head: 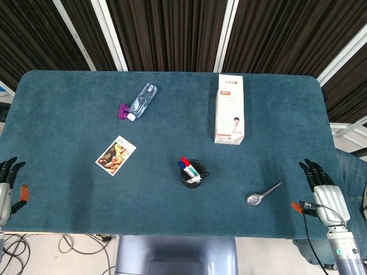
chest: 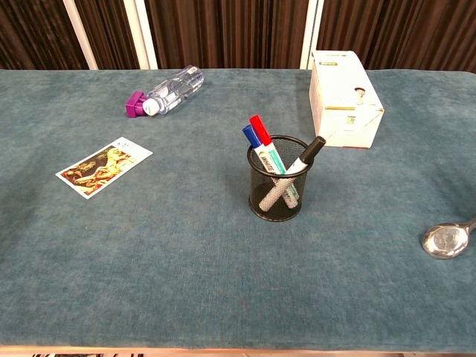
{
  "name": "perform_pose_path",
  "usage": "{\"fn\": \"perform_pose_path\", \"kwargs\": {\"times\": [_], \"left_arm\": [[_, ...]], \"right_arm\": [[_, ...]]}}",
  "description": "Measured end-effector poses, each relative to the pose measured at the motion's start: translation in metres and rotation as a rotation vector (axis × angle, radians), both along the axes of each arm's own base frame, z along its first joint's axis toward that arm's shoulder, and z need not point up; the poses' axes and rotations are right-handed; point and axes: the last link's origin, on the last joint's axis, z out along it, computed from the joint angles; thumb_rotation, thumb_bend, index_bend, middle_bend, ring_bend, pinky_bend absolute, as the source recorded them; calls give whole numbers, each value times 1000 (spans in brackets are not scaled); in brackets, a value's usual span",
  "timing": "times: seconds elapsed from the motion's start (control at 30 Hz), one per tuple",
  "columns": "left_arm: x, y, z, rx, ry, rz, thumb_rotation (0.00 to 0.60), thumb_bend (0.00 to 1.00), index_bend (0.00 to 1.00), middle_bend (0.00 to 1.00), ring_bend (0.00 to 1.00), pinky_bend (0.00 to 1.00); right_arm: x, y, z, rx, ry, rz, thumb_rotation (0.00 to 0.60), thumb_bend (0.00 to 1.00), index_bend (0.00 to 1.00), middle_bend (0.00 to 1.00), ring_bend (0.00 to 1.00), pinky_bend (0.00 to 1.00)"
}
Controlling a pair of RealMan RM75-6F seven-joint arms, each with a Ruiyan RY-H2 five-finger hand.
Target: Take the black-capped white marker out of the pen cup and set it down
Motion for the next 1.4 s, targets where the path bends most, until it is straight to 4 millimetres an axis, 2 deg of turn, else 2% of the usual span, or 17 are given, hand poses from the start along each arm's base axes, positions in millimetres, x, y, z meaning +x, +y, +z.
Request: {"fn": "perform_pose_path", "kwargs": {"times": [0.3,0.47,0.63,0.9,0.97,1.13,1.4], "left_arm": [[-1,0,0,-2,-8,8,600,531,175,93,90,115],[-1,0,-1,-2,-8,14,600,531,175,93,90,114],[-2,1,0,-2,-12,25,600,531,175,93,90,113],[-3,1,-1,-1,-19,38,600,530,175,93,90,111],[-4,1,0,0,-21,41,600,530,175,93,90,111],[-4,2,0,0,-25,47,600,531,175,93,90,111],[-5,2,0,0,-28,51,600,531,175,93,90,111]], "right_arm": [[13,-40,8,210,-309,-12,600,137,7,0,0,185],[37,-72,2,346,-399,3,600,140,45,0,0,185],[60,-93,-12,416,-404,34,600,181,141,0,0,185],[84,-109,-41,468,-386,45,600,279,349,0,0,185],[92,-111,-49,478,-387,49,600,300,371,0,0,185],[111,-118,-66,491,-413,62,600,315,376,0,0,185],[129,-123,-84,527,-414,63,600,363,385,0,0,185]]}}
